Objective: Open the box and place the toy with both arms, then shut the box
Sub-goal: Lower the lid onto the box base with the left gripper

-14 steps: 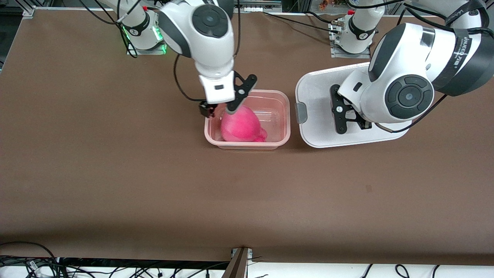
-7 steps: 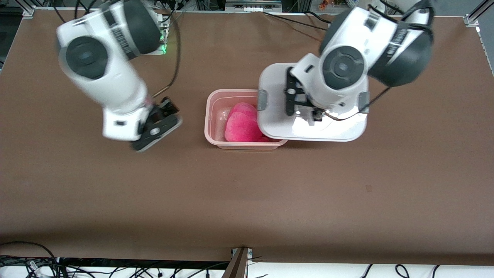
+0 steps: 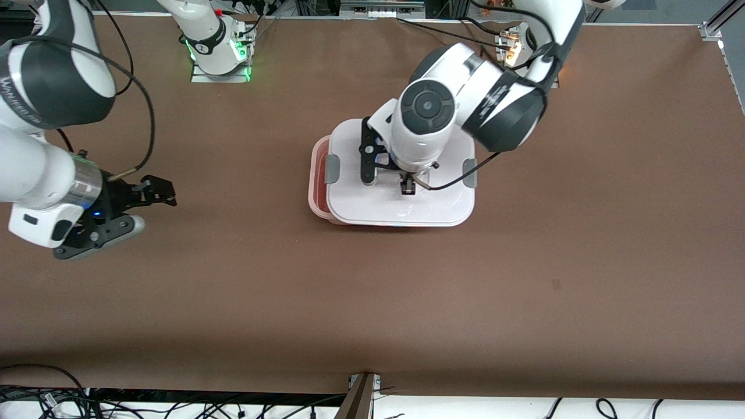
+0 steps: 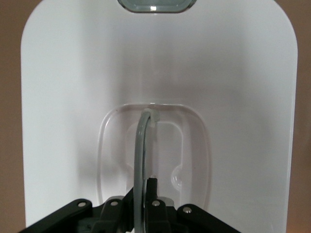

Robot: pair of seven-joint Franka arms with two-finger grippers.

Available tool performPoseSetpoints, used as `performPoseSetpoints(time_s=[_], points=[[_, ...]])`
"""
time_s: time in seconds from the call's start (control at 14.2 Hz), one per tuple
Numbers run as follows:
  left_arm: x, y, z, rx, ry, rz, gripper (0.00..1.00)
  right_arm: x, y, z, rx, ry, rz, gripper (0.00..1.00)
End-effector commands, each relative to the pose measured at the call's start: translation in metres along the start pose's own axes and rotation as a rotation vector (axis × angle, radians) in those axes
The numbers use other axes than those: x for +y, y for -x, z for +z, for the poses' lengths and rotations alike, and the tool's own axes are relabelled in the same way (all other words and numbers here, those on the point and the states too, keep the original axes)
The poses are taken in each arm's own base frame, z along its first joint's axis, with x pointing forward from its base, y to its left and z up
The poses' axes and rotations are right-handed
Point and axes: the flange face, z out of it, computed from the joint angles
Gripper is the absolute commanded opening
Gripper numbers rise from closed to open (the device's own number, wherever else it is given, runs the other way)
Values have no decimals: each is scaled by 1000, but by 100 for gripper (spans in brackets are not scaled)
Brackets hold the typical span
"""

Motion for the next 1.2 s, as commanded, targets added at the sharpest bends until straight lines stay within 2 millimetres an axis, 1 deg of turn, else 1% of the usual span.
performPoseSetpoints(time_s=[0.0,0.07,0.14,0.21,0.28,0.35,0.42,0.56,0.63,0.7,0.91,0.98,1.06,1.13], points=[[17,-26,32,3,-83,36,0,20,23,-23,-19,38,67,100],[22,-31,49,-12,-96,56,0,25,28,-26,-36,75,97,100],[27,-34,57,-27,-95,52,0,33,37,-33,-45,112,133,100],[32,-38,61,-37,-99,43,0,35,43,-37,-48,135,155,100],[42,-46,69,-59,-103,36,0,41,52,-39,-51,146,177,100],[45,-45,76,-95,-123,16,0,46,62,-38,-61,148,197,100],[50,-49,80,-111,-135,11,0,51,69,-36,-72,149,211,100],[52,-49,87,-123,-138,-16,0,53,79,-37,-82,144,221,100],[51,-49,88,-128,-152,-13,0,49,84,-42,-68,120,221,100],[51,-50,90,-121,-156,-15,0,50,91,-44,-59,84,236,100],[50,-53,97,-109,-166,-73,0,48,103,-43,-61,68,239,100],[52,-54,102,-115,-161,-73,0,52,111,-46,-58,71,250,100],[53,-54,104,-123,-164,-70,0,60,115,-52,-19,76,252,100],[54,-53,106,-131,-168,-66,0,62,116,-56,12,85,253,100]])
